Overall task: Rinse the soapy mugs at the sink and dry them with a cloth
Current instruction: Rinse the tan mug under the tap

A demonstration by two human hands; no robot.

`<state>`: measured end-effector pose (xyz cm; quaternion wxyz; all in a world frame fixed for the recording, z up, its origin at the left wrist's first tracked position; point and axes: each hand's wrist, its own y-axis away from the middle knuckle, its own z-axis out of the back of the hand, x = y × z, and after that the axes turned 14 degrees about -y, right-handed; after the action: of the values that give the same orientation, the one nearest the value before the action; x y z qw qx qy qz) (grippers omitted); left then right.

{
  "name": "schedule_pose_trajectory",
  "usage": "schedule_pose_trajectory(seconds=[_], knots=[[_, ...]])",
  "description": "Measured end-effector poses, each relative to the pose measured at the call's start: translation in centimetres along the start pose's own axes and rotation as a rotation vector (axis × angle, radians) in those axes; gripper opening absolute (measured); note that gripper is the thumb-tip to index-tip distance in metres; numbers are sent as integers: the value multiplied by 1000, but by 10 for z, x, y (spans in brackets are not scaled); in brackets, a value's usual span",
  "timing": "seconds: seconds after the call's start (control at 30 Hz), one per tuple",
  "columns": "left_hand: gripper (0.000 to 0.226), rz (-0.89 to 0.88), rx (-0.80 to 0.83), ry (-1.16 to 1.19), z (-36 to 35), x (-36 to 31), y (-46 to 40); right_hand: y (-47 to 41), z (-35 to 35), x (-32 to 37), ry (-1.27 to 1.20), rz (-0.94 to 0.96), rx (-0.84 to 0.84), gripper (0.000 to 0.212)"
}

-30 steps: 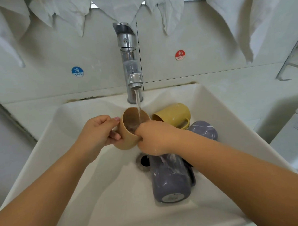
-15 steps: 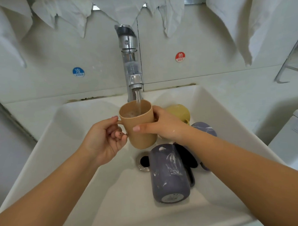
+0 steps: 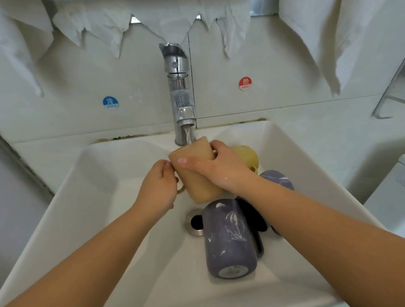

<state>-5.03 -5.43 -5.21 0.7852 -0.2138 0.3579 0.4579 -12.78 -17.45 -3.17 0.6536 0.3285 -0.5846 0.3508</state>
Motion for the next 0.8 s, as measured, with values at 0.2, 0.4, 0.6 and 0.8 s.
schedule_pose_trajectory(seconds=[0.2, 0.4, 0.6, 0.8], knots=[[25, 132, 157, 147, -6, -7, 5, 7, 4, 25, 453, 23, -36, 63], [20, 186, 334, 286, -11, -7, 7, 16, 3, 37, 927, 126, -69, 55], [17, 249, 413, 417, -7, -2, 1, 20, 3, 36, 1301, 273, -88, 57], [24, 272, 307, 429, -11, -8, -6, 19, 5, 31, 1383, 232, -69, 63]])
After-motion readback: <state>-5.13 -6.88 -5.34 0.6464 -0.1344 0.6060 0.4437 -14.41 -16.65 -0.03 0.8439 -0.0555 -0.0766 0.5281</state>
